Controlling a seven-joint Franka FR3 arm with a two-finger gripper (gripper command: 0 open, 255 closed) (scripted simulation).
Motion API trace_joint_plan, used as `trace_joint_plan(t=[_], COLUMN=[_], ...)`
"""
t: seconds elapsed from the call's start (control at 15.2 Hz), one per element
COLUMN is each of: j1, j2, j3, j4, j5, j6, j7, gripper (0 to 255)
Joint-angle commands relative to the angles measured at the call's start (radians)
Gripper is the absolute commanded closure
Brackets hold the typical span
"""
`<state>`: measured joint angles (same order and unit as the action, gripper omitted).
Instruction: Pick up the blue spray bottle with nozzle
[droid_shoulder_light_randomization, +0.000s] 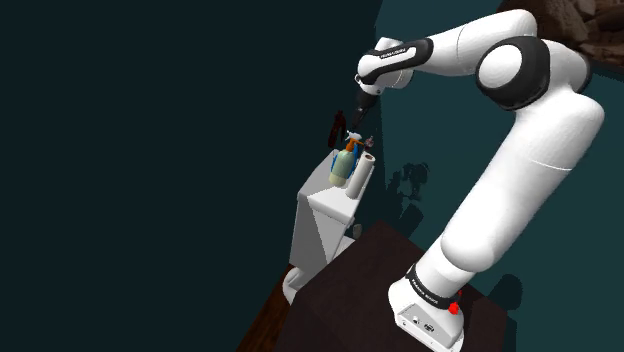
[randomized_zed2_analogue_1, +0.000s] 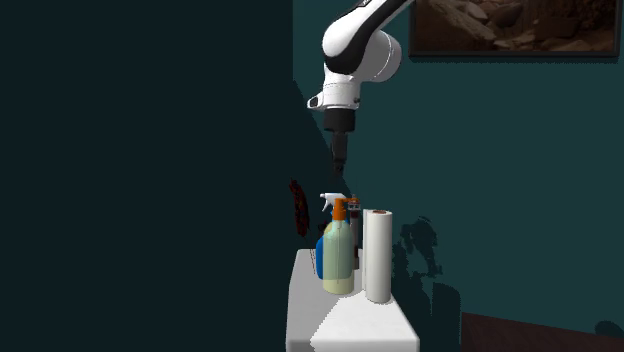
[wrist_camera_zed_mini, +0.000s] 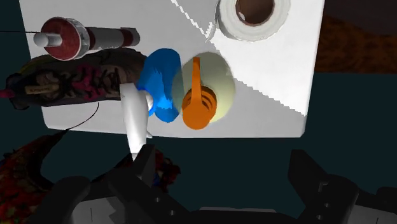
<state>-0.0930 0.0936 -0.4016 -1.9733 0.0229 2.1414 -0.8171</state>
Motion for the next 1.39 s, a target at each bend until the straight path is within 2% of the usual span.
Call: trace_joint_plan(t=[0.0, 0.33, 0.99, 1.06, 1.32], j1=[-0.019, -0.088, -0.095, -0.096, -0.096], j2=[0.08, 0.283, 0.327, 0.327, 0.327], j3=[-0.006, 0.003, 0.015, 0.015, 0.015], j4=[0.067, 0.265, 0.221, 0.222, 0.222], j5=[0.036, 0.119, 0.141, 0.141, 0.141], j6=[0.007, 0.0, 0.084, 0.084, 0.083], j7=[-0.052, -0.16, -0.172, -0.173, -0.173], gripper=[0, 0, 0, 255, 255])
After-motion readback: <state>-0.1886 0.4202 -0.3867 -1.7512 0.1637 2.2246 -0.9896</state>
